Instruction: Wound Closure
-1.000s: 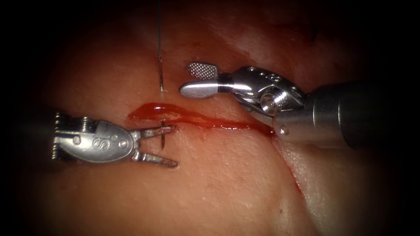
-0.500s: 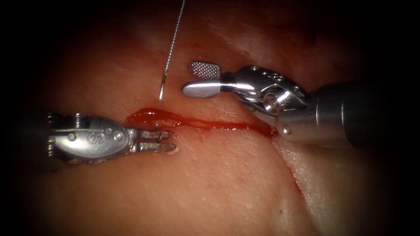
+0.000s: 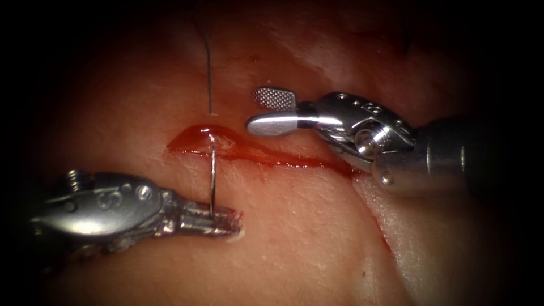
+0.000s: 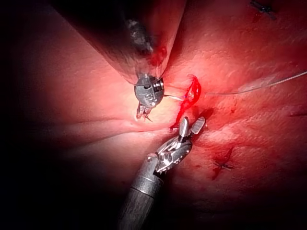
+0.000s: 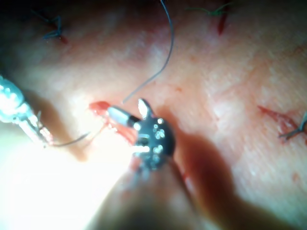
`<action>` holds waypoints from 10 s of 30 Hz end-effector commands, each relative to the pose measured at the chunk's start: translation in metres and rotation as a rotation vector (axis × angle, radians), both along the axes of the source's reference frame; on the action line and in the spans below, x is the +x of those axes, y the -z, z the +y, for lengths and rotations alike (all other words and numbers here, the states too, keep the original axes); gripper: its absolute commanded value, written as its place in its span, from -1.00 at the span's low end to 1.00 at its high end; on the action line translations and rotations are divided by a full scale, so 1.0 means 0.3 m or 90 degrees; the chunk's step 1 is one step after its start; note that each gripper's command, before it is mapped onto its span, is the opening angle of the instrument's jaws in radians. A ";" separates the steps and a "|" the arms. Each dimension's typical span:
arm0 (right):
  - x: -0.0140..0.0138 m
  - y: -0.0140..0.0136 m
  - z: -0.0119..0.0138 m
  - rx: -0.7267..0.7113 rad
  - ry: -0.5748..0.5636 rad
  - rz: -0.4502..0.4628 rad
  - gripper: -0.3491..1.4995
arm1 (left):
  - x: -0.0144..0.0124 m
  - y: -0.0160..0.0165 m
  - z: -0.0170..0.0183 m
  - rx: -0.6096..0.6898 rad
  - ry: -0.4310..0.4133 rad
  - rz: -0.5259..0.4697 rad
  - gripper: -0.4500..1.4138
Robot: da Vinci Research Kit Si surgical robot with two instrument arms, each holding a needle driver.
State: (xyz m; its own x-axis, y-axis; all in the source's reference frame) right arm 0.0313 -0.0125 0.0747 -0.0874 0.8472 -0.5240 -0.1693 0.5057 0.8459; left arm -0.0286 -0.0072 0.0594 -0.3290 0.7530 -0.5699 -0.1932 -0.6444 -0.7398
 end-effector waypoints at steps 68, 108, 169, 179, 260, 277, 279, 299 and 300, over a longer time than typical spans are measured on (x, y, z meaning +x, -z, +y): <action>0.0002 0.0142 0.0002 0.338 0.013 0.013 0.25 | -0.0084 -0.004 0.001 -0.535 -0.125 0.024 -1.00; 0.0096 0.0127 0.0012 0.296 0.061 0.065 -1.00 | -0.0092 -0.005 0.001 -0.498 -0.109 0.027 -0.66; 0.0108 0.0051 0.0083 -0.205 0.056 -0.035 -1.00 | 0.0151 -0.061 0.028 -0.121 -0.130 0.137 -0.87; 0.0124 -0.0007 0.0164 -0.313 0.036 -0.091 -1.00 | 0.0158 -0.074 0.023 -0.097 -0.150 0.156 -0.89; 0.0302 -0.0031 0.0014 -0.468 0.044 -0.119 -1.00 | 0.0217 -0.034 0.018 -0.109 -0.154 0.157 -0.86; 0.0296 -0.0027 0.0021 -0.320 0.039 -0.104 -1.00 | 0.0088 -0.031 -0.006 -0.113 -0.181 0.139 -0.93; 0.0296 -0.0027 0.0021 -0.304 0.042 -0.104 -1.00 | 0.0092 -0.031 -0.006 -0.115 -0.182 0.139 -0.95; 0.0276 -0.0010 0.0063 -0.269 0.030 -0.117 -1.00 | 0.0110 -0.050 -0.015 -0.091 -0.209 0.141 -0.95; 0.0277 -0.0010 0.0063 -0.270 0.029 -0.116 -1.00 | 0.0114 -0.050 -0.015 -0.088 -0.208 0.141 -0.95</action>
